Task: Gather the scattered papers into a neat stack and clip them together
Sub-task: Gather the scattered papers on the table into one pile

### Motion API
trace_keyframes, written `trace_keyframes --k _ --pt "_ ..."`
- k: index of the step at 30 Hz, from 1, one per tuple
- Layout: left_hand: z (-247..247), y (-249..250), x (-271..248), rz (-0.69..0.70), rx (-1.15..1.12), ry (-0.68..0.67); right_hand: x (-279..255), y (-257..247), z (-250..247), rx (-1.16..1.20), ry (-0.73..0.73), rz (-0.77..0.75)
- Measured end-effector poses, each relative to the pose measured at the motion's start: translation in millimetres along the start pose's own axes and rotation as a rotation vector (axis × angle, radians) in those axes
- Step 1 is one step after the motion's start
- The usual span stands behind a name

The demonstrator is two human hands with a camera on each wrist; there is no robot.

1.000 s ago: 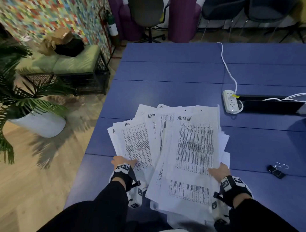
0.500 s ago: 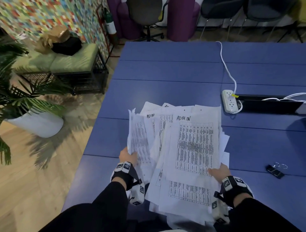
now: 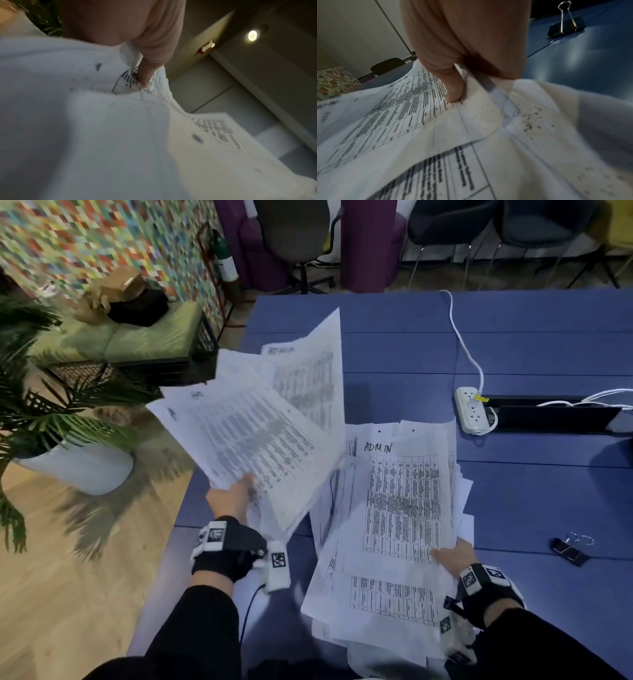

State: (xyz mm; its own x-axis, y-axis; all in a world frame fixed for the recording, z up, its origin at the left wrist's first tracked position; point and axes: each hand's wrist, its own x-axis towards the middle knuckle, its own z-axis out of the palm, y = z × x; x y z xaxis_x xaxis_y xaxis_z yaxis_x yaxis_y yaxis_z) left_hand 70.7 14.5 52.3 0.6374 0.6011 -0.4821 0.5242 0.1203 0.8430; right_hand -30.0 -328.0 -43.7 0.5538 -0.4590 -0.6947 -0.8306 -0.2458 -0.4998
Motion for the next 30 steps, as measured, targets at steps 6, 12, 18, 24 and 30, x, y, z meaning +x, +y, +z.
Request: trace_keyframes --k 6,12,18,24,30 --pt "27.9 -77.7 -28.3 -0.070 0.167 -0.226 -17.2 -7.4 -8.5 0.077 -0.028 -0.003" --pt "36.3 -118.0 -24.1 -0.082 0.311 -0.222 -8.0 -0.4 -11.2 0.205 -0.165 0.036" --pt "38.8 -120.3 -5.4 0.136 0.646 -0.385 -5.7 0.6 -8.5 0.193 -0.079 -0.027" --pt "47.0 -128.0 -7.3 0.111 0.960 -0.723 -4.5 0.5 -1.0 -0.011 -0.097 -0.024" --pt "48.8 -123.2 2.2 0.128 0.961 -0.798 -18.8 -14.7 0.7 -0.042 -0.021 -0.127"
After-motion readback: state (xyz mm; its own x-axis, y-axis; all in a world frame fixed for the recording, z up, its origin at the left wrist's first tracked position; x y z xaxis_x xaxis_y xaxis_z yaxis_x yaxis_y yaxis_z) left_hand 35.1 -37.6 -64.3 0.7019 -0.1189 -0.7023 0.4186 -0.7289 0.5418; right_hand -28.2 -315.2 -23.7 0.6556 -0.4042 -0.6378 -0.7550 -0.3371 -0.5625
